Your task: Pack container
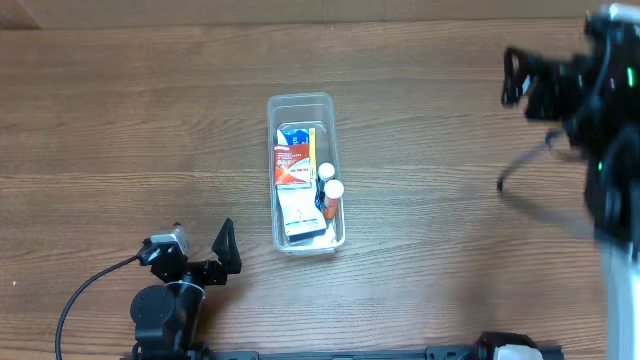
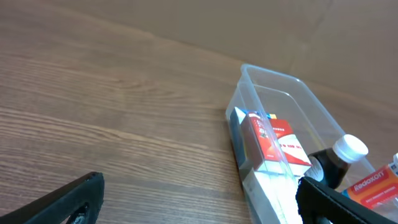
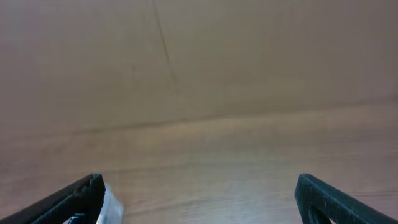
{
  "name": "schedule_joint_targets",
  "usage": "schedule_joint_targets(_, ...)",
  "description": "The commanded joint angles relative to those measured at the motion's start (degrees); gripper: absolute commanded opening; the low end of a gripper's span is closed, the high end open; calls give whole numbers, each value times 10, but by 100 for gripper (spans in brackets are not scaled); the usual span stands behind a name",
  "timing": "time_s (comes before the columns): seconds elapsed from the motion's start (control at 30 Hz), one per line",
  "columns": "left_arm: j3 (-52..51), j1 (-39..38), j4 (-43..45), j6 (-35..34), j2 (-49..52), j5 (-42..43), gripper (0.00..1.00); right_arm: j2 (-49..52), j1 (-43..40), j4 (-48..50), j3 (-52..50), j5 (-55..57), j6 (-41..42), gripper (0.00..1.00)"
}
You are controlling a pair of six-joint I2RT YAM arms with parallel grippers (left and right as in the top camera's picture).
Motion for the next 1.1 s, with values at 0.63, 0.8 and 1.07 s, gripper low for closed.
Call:
schedule_joint_targets(0.63,-3,-4,3,-5,-6,6,100,-558,0,184,-667,-52,-14,100)
schedule_joint_targets(0.8,-3,-4,3,-5,-6,6,100,-626,0,188,-713,-52,-14,100)
schedule_joint_targets(1.07,-3,-4,3,-5,-6,6,100,-643,-1,214,-748,-62,-14,100)
